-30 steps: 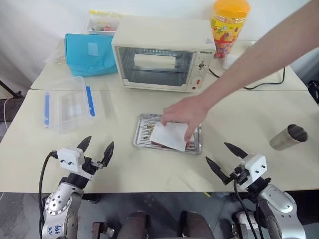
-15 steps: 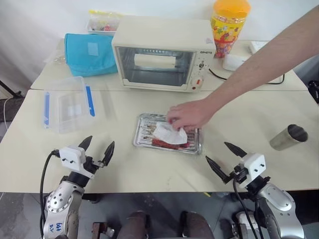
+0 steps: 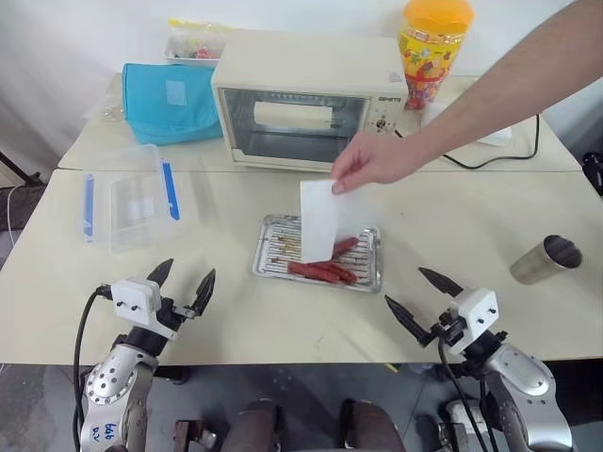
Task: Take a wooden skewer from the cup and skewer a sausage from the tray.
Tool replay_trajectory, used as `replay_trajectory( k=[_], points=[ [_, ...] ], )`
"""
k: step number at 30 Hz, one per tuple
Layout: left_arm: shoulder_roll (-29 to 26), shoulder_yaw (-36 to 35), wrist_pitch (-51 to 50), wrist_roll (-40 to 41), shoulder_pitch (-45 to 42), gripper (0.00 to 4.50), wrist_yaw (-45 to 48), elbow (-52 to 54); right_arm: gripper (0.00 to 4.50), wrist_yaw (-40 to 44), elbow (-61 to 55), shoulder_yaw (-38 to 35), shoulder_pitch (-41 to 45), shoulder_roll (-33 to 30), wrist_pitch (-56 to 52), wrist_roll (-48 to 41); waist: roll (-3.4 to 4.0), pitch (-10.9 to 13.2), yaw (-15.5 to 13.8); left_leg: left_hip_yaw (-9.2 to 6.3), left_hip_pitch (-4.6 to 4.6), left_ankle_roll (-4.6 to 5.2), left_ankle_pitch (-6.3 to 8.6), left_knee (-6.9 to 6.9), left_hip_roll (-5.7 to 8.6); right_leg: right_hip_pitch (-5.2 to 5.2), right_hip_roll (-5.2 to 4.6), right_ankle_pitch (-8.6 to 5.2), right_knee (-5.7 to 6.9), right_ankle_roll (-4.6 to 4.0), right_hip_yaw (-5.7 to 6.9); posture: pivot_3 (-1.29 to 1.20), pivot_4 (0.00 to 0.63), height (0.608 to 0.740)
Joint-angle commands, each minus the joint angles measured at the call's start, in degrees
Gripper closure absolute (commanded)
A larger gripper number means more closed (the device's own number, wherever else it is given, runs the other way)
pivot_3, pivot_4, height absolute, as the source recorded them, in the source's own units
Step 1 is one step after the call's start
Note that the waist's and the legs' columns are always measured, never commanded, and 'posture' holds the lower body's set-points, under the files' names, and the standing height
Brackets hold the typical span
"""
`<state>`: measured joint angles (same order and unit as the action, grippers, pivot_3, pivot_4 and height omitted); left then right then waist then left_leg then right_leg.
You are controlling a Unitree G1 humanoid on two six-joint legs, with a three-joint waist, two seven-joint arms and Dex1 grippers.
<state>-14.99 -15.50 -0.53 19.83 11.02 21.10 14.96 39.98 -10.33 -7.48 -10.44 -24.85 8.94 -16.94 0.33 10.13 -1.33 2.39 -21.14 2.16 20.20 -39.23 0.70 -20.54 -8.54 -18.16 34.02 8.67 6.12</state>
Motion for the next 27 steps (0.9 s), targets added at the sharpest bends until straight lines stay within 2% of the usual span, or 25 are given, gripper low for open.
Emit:
replay_trajectory(
  k=[1,22,27],
  points=[
    [-0.81,-1.12,1.43,-0.07,0.76,0.01,0.32,1.87,0.00,1.64,-0.26,-0.46,-0.07,-1.04,0.88,-1.13,0.00,0.00,0.00,0.00,0.00,0.00,0.00,0.00,0.00,0.00,0.00,0.00,0.00,0.00,0.00,0.00,0.150,0.740],
    [-1.48,-0.98,1.50,-0.03,-0.36,0.01,0.48,1.13,0.00,8.98,-0.80,1.99,4.57,-4.47,-2.99,-3.29,0.00,0.00,-0.01,0.00,0.00,0.00,0.00,0.00,0.00,0.00,0.00,0.00,0.00,0.00,0.01,0.00,0.150,0.740],
    [-2.09,-0.82,1.29,-0.03,-0.67,0.01,1.03,0.97,0.00,6.86,-0.43,3.98,10.74,-4.73,-6.84,-1.01,0.00,0.00,0.17,0.04,0.01,0.00,0.00,0.00,-0.02,-0.01,0.00,0.00,0.00,0.00,0.01,0.00,0.150,0.740]
  ],
)
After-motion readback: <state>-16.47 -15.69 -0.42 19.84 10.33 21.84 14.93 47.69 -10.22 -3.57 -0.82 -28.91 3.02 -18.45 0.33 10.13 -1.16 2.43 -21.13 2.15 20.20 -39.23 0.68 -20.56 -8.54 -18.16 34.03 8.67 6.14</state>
